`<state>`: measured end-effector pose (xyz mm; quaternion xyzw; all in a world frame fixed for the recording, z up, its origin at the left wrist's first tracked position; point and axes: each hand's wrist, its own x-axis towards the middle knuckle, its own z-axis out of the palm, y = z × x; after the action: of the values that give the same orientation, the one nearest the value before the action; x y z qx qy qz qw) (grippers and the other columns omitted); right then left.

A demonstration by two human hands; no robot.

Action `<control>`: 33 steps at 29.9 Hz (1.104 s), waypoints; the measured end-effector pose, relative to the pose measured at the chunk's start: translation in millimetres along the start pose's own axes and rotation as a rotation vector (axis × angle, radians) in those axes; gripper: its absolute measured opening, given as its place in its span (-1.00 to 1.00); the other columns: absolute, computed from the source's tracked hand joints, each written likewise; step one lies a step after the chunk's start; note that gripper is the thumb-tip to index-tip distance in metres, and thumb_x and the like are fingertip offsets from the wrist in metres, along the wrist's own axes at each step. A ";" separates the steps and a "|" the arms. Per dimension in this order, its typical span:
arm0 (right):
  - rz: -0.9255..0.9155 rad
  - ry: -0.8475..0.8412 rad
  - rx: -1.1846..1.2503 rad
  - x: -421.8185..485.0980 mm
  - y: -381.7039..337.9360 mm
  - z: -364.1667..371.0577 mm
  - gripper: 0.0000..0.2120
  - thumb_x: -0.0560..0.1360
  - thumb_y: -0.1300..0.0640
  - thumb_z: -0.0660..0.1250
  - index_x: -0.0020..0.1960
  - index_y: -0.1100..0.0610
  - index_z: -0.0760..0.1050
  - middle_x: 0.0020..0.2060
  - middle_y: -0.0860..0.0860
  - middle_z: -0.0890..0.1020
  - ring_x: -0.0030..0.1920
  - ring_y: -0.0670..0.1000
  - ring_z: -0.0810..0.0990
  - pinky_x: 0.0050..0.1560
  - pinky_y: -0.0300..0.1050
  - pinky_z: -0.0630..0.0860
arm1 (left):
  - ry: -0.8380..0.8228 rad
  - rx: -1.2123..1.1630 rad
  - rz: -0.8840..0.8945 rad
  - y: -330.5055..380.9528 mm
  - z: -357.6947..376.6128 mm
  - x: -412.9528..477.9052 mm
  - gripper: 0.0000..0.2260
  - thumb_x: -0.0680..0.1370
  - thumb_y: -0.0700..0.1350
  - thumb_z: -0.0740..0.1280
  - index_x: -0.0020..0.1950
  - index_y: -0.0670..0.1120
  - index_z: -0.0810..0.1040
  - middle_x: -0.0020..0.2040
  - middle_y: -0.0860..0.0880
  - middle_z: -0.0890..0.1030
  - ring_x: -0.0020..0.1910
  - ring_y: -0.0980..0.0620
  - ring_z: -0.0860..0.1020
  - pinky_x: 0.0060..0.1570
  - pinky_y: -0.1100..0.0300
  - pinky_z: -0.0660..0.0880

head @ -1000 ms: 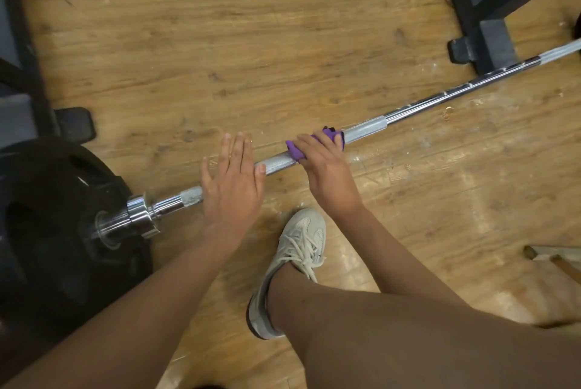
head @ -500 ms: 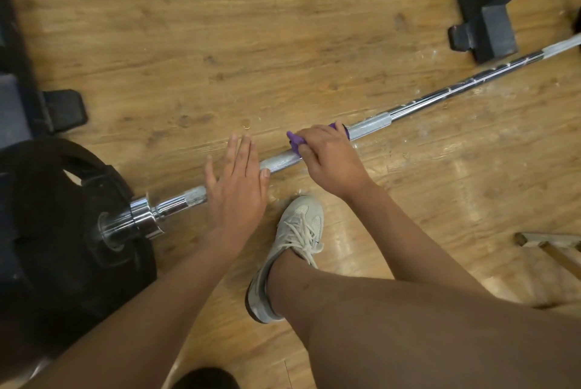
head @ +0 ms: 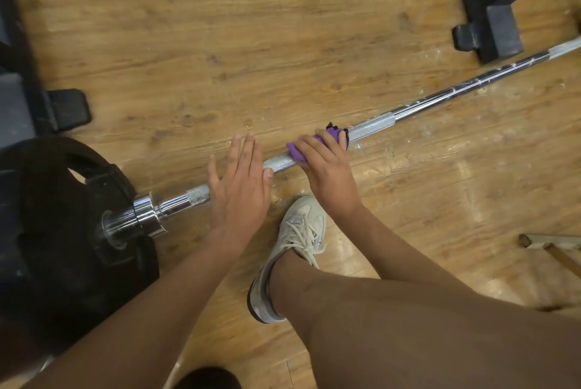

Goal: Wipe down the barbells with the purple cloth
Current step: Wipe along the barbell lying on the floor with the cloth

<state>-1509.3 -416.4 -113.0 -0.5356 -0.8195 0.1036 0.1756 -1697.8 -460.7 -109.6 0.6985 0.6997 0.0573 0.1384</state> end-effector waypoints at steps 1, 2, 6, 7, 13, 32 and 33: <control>-0.043 -0.002 -0.009 1.1 4.3 -0.6 -0.73 0.59 0.25 0.39 0.28 0.17 0.58 0.21 0.03 0.63 0.30 0.21 0.50 0.40 0.37 0.27 | 0.000 0.006 0.005 -0.6 -0.1 0.2 -0.50 0.71 0.05 -0.08 0.58 -0.13 0.28 0.62 -0.03 0.23 0.62 -0.01 0.11 0.46 -0.24 0.12; -0.081 -0.015 -0.020 3.5 10.5 -2.9 -0.73 0.59 0.25 0.38 0.28 0.17 0.58 0.21 0.03 0.63 0.29 0.20 0.51 0.43 0.34 0.26 | -0.001 0.013 0.012 -1.4 -0.3 0.5 -0.50 0.71 0.05 -0.09 0.59 -0.13 0.27 0.62 -0.03 0.22 0.62 0.00 0.10 0.46 -0.24 0.11; -0.007 -0.020 -0.012 8.9 24.2 -8.3 -0.74 0.62 0.22 0.35 0.30 0.15 0.58 0.23 0.01 0.62 0.34 0.17 0.48 0.51 0.26 0.17 | -0.008 0.038 0.022 -4.0 -0.5 3.6 -0.49 0.71 0.06 -0.12 0.60 -0.12 0.23 0.63 -0.03 0.18 0.63 0.01 0.06 0.48 -0.23 0.10; 0.020 -0.003 -0.008 7.3 19.6 -5.6 -0.73 0.62 0.22 0.36 0.30 0.14 0.58 0.24 0.01 0.61 0.36 0.17 0.47 0.52 0.25 0.15 | -0.008 0.041 0.019 -4.1 -0.5 4.7 -0.49 0.71 0.06 -0.12 0.60 -0.12 0.23 0.63 -0.03 0.18 0.63 0.01 0.06 0.47 -0.23 0.11; -0.103 -0.030 -0.014 13.2 20.1 -7.0 -0.71 0.61 0.23 0.35 0.32 0.17 0.56 0.25 0.04 0.61 0.34 0.19 0.47 0.52 0.27 0.17 | 0.006 0.047 0.026 -7.6 -3.0 12.9 -0.49 0.71 0.05 -0.12 0.60 -0.12 0.24 0.63 -0.03 0.18 0.62 0.00 0.07 0.47 -0.23 0.11; -0.022 0.000 0.012 71.1 22.3 -1.2 -0.79 0.68 0.12 0.25 0.24 0.15 0.57 0.13 -0.04 0.62 0.20 0.12 0.52 0.47 0.15 0.22 | 0.071 0.052 0.035 -35.8 -9.8 65.1 -0.51 0.72 0.05 -0.07 0.60 -0.11 0.26 0.62 0.00 0.20 0.62 0.03 0.05 0.50 -0.21 0.12; -0.006 -0.002 0.009 72.7 20.6 1.6 -0.78 0.67 0.12 0.26 0.26 0.14 0.56 0.15 -0.05 0.62 0.23 0.12 0.50 0.50 0.15 0.19 | 0.082 0.049 0.031 -36.8 -10.5 68.5 -0.51 0.71 0.05 -0.06 0.59 -0.11 0.28 0.62 0.00 0.22 0.62 0.03 0.07 0.49 -0.21 0.13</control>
<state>-1519.0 -341.6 -109.0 -0.5321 -0.8209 0.1073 0.1775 -1735.0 -392.0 -117.4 0.7095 0.6951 0.0710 0.0916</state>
